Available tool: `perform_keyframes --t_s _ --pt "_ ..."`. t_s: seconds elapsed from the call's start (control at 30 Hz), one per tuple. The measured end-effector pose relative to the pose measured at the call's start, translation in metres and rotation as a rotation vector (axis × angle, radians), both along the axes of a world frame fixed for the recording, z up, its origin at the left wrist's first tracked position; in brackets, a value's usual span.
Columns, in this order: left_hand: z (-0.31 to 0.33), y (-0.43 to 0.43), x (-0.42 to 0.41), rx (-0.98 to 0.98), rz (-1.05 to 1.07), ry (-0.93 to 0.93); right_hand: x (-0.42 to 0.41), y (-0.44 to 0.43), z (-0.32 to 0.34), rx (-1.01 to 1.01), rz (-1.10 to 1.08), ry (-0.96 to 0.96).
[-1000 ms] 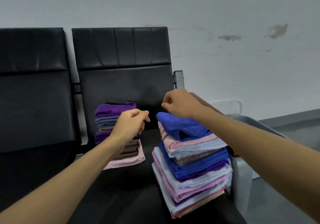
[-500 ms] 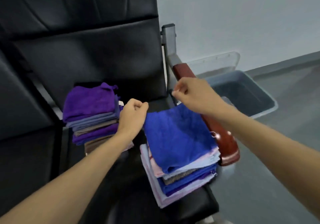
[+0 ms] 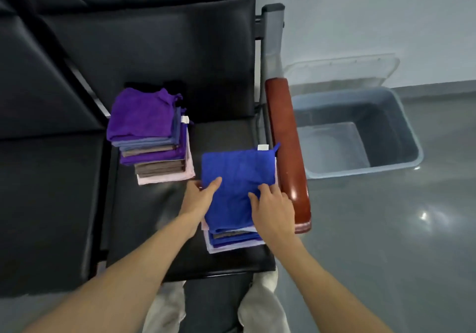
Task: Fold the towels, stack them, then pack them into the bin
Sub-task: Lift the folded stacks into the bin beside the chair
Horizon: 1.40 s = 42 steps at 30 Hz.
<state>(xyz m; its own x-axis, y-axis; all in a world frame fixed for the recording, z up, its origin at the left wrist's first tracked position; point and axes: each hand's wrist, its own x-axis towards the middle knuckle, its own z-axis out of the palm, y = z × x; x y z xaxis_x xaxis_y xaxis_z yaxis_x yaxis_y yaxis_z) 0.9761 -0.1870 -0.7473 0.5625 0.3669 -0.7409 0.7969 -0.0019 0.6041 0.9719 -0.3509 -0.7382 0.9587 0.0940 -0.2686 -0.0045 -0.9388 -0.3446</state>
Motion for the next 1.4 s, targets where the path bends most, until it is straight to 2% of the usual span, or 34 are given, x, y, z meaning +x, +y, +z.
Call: perform_keyframes --t_s 0.2,0.4,0.47,0.57,0.7,0.87,1.03,1.17,1.4 --pt "-0.017 -0.005 -0.028 0.1 -0.052 -0.064 -0.014 0.017 -0.024 0.09 -0.11 0.065" --pt "-0.031 0.024 -0.041 0.047 -0.012 -0.058 -0.018 0.022 -0.026 0.414 -0.554 0.208" --pt "-0.036 0.033 -0.044 0.012 -0.003 -0.035 -0.012 0.022 -0.028 0.455 -0.645 0.291" --pt "-0.046 0.053 -0.046 -0.083 -0.011 0.044 -0.007 0.021 -0.043 0.482 -0.727 0.516" --pt "-0.062 0.07 -0.041 -0.297 -0.052 0.142 -0.002 0.02 -0.062 0.484 -0.681 0.677" --pt "-0.086 0.081 -0.039 -0.305 -0.002 0.186 0.008 0.034 -0.08 0.544 -0.67 0.788" --pt "-0.101 0.095 -0.045 -0.524 -0.032 0.277 0.011 0.04 -0.092 0.785 -0.728 0.95" --pt "-0.104 0.088 -0.042 -0.638 -0.108 0.266 0.013 0.023 -0.096 0.963 -0.742 1.09" --pt "-0.111 0.095 -0.037 -0.683 -0.148 0.193 0.017 0.014 -0.11 1.015 -0.749 1.184"
